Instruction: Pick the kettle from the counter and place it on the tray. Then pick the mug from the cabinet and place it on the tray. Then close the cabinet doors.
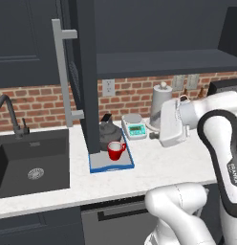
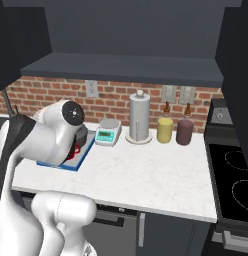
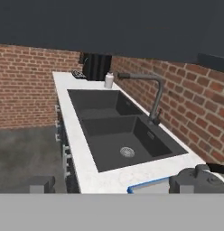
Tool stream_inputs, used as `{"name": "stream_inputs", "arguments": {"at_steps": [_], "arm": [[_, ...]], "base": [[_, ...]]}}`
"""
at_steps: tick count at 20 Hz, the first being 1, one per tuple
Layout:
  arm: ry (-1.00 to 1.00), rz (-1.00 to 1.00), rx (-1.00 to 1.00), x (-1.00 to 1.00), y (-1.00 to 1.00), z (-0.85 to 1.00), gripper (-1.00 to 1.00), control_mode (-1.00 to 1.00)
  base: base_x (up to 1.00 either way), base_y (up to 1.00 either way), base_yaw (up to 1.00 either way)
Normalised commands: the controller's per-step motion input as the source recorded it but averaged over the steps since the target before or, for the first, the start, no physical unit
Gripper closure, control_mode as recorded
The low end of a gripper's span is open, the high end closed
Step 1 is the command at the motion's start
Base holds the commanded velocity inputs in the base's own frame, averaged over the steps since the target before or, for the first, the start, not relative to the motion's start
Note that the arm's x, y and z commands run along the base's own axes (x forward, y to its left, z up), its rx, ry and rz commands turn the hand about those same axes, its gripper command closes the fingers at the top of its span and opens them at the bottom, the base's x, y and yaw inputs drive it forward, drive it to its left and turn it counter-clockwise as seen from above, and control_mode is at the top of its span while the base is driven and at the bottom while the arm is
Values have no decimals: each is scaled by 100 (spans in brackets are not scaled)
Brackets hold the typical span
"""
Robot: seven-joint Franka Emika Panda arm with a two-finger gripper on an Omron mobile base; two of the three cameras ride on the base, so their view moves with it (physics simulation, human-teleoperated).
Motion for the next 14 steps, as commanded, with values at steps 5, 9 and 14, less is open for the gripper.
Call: {"name": "stream_inputs", "arguments": {"at_steps": [5,9,14], "arm": [[-19,5,0,-40,1,42,-100,-100],[-15,7,0,-32,13,36,-100,-100],[-17,13,0,-37,11,27,-100,-100]], "base": [[0,0,0],[0,0,0],[0,0,0]]}}
